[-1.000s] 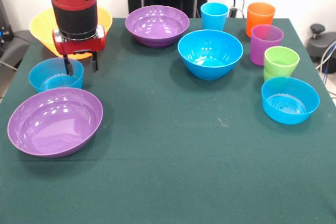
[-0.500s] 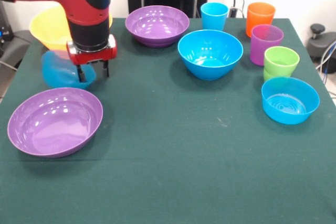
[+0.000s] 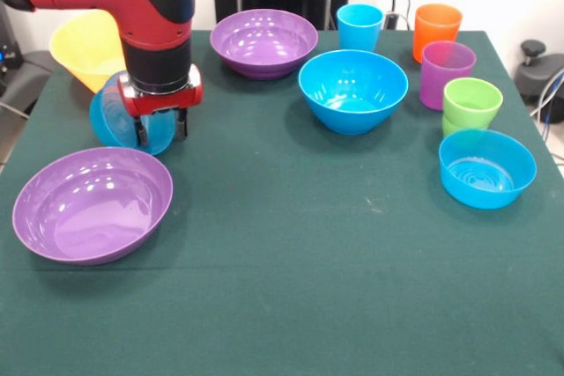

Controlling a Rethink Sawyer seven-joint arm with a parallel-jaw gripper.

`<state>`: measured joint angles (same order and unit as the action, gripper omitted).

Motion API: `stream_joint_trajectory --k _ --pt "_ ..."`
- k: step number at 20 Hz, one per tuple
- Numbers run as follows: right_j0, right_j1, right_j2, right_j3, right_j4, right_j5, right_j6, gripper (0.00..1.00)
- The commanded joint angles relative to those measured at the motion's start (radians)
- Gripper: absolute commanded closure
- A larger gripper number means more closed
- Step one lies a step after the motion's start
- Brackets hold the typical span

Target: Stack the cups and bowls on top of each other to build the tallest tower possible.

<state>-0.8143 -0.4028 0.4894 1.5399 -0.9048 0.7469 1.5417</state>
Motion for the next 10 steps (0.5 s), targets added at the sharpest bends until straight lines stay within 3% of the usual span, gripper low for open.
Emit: stream_joint_trajectory --k 1,10 --pt "0.041 0.048 -0.019 -0.059 -0.072 0.05 -0.215 0.0" --pt "0.034 0.038 -0.026 -0.05 -0.067 0.049 -0.202 0.0"
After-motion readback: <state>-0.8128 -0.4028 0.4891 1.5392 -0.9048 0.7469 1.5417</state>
